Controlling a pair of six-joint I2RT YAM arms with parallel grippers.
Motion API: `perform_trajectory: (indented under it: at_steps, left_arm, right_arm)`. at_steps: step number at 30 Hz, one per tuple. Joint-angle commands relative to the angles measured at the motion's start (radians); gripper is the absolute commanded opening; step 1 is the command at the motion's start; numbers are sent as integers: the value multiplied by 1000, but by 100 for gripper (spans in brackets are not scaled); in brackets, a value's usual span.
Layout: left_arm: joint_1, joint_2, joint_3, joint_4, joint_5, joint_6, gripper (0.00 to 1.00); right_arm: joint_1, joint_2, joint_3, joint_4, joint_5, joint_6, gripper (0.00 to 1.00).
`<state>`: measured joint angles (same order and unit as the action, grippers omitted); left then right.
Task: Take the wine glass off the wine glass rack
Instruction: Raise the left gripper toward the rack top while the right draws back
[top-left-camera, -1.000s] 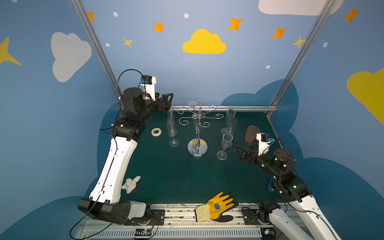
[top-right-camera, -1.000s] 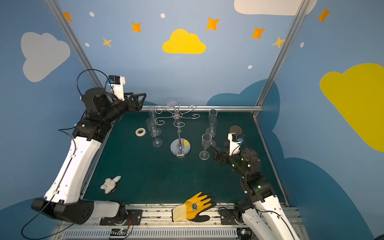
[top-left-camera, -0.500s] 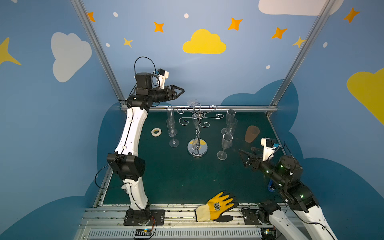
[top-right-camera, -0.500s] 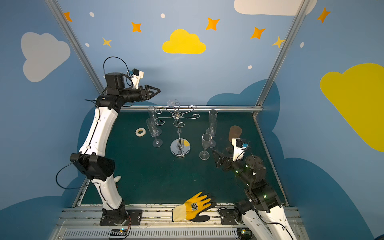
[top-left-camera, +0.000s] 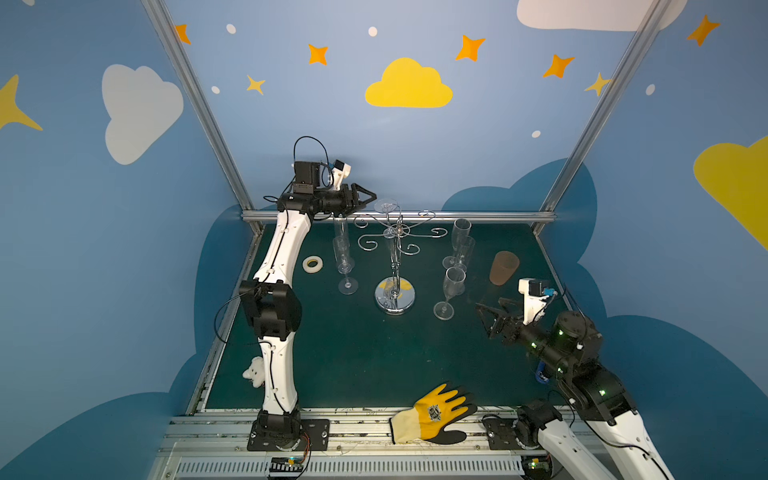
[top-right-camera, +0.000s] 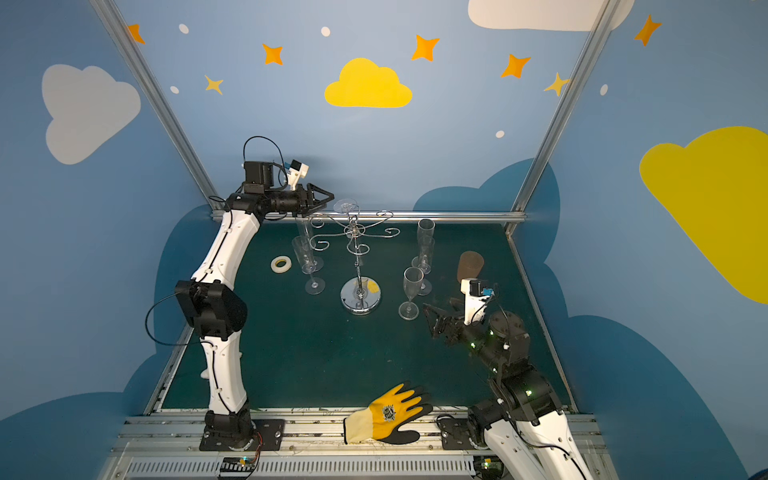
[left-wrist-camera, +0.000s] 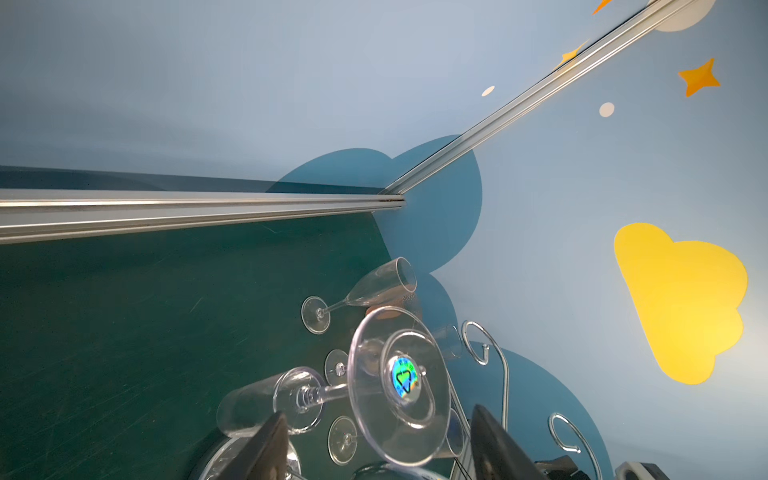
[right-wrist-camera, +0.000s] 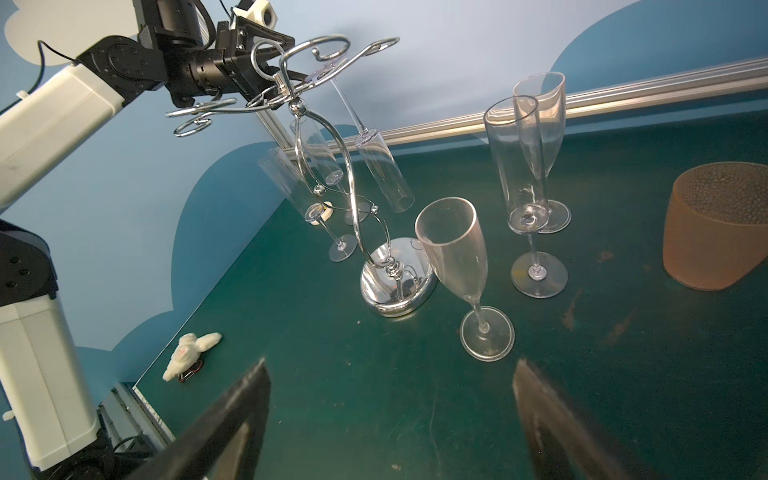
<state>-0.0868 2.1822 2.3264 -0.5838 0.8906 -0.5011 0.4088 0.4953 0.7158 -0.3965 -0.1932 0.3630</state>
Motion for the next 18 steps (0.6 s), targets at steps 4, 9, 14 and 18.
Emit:
perform_trajectory:
  at_steps: [4, 9, 14, 18]
  left_arm:
    - [-6, 43, 27, 106, 89, -70, 64]
    - [-11, 65, 23, 151, 112, -99, 60]
    - [-14, 79, 14, 177, 129, -121, 54]
    - [-20, 80, 0, 226, 150, -156, 49]
  right_arm:
    - [5, -5, 7, -11, -11, 14, 90]
    - [8, 13, 9, -9, -18, 14, 90]
    - [12, 32, 22, -26, -18, -9, 90]
    - [13, 36, 26, -30, -11, -22, 90]
